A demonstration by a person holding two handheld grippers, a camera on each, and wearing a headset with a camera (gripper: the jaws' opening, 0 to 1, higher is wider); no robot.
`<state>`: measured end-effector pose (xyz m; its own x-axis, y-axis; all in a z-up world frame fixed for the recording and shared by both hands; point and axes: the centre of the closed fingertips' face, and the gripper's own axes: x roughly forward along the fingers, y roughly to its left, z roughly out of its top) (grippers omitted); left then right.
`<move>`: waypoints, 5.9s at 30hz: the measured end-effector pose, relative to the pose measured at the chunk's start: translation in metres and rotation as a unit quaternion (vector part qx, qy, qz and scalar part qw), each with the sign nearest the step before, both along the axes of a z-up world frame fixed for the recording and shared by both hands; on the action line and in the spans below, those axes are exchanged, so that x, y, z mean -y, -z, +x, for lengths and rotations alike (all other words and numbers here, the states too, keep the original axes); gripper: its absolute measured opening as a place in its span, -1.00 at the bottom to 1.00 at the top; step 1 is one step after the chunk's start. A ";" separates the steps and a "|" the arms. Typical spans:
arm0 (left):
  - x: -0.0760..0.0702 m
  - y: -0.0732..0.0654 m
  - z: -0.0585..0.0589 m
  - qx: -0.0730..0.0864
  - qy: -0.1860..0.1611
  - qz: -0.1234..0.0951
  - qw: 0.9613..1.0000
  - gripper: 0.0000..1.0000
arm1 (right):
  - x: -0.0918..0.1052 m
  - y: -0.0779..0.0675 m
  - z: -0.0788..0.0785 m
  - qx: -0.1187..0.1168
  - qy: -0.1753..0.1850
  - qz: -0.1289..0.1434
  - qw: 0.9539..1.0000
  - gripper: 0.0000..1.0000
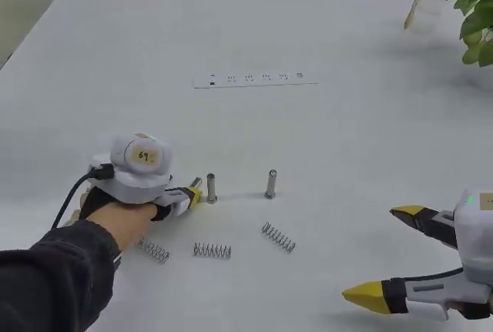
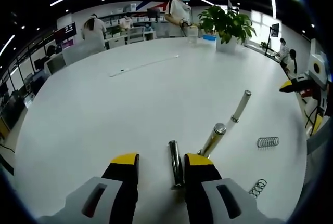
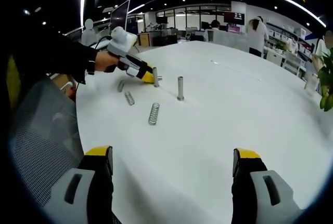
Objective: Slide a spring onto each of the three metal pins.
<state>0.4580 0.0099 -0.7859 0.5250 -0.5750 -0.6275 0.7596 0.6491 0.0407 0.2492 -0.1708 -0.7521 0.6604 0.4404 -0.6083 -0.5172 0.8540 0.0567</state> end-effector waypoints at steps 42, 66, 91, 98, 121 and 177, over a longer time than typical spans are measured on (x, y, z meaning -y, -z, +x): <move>0.005 -0.011 0.009 -0.026 0.010 -0.007 1.000 -1.00 | 0.001 -0.002 0.000 0.001 0.003 0.001 1.000 0.86; -0.020 -0.034 -0.006 -0.010 -0.004 -0.027 1.000 -1.00 | -0.010 -0.019 0.005 0.024 -0.014 -0.006 1.000 0.86; -0.038 -0.041 -0.015 -0.003 -0.014 -0.052 0.999 -1.00 | -0.018 -0.028 0.006 0.030 -0.031 -0.020 0.999 0.86; -0.045 -0.041 -0.015 -0.002 -0.019 -0.051 0.998 -1.00 | -0.022 -0.028 0.007 0.030 -0.037 -0.020 0.999 0.86; -0.046 -0.042 -0.017 -0.008 -0.022 -0.052 0.998 -1.00 | -0.024 -0.026 0.007 0.029 -0.041 -0.021 0.999 0.86; -0.091 -0.065 -0.075 0.026 -0.004 -0.118 0.993 -0.08 | -0.037 -0.021 0.013 0.025 -0.051 -0.021 0.998 0.78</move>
